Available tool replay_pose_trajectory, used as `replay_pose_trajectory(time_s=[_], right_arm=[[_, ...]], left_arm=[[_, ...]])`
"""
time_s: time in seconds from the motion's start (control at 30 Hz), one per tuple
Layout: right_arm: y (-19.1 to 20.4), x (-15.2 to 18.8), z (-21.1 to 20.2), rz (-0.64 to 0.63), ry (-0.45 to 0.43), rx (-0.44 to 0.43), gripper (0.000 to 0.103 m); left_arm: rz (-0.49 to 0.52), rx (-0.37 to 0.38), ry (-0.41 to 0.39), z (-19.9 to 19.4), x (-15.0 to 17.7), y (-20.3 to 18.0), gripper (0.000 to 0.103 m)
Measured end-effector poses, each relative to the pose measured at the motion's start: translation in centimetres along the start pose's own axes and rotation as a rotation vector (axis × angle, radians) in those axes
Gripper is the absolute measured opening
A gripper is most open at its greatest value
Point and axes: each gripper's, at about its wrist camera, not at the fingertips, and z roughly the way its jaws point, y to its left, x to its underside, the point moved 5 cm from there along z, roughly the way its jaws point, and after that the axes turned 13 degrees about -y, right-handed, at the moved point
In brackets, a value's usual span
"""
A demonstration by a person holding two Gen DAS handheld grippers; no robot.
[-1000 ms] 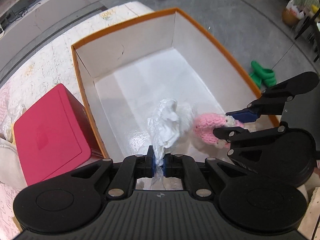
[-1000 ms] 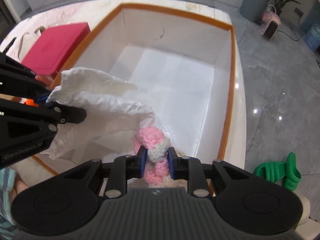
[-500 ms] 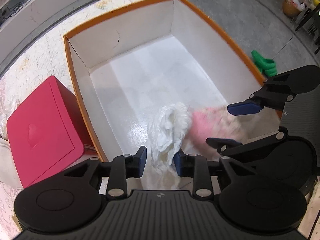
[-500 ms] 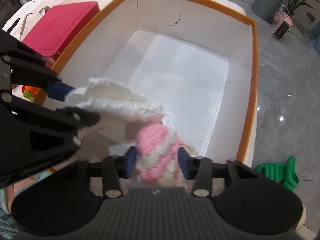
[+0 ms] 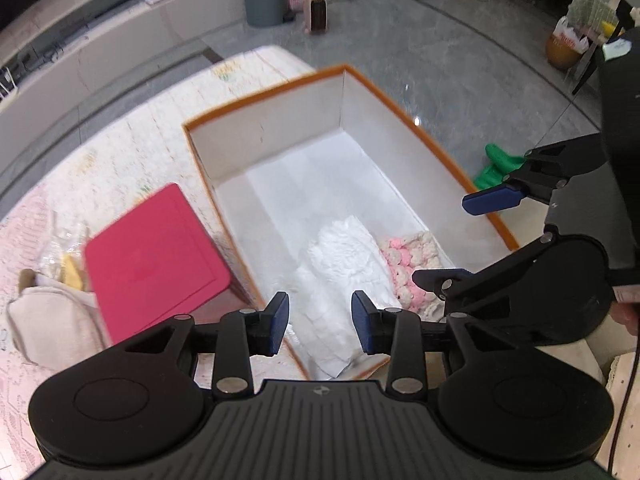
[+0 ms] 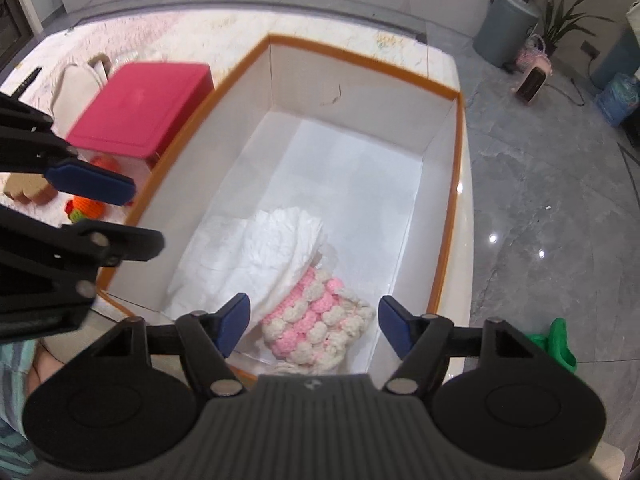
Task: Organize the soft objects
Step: 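Move both tools back over the table toward the remaining items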
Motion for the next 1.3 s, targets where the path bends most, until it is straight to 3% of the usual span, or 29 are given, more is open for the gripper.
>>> replay_pose_trajectory(time_s=[0.33, 0.5, 0.83, 1.07, 1.13, 1.3], right_arm=[[3.5, -0.9, -5.3, 0.013, -0.120, 0.004, 0.074], [6.1, -1.3, -7.1, 0.019, -0.184, -0.010, 0.074], [12.8, -1.4, -9.2, 0.045, -0.338, -0.123, 0.074], [18.5, -0.7, -8.1, 0.022, -0.452, -0.219, 0.073], [19.8, -0.3, -7.1, 0.031, -0.472, -0.226, 0.073], [22.1, 0.6, -3.6, 0.053, -0.487, -0.237, 0.073]], left_arm=[[0.012, -0.058, -0.160, -6.9, 1.4, 1.5, 0.042], [-0.029, -0.080, -0.238, -9.8, 3.0, 3.3, 0.042], [-0.114, -0.178, -0.385, -14.8, 7.0, 8.8, 0.042], [-0.165, -0.308, -0.407, -15.2, 11.5, 12.9, 0.043], [-0.181, -0.321, -0.418, -15.1, 12.7, 13.9, 0.055], [-0.149, -0.317, -0.402, -14.2, 15.1, 15.8, 0.062]])
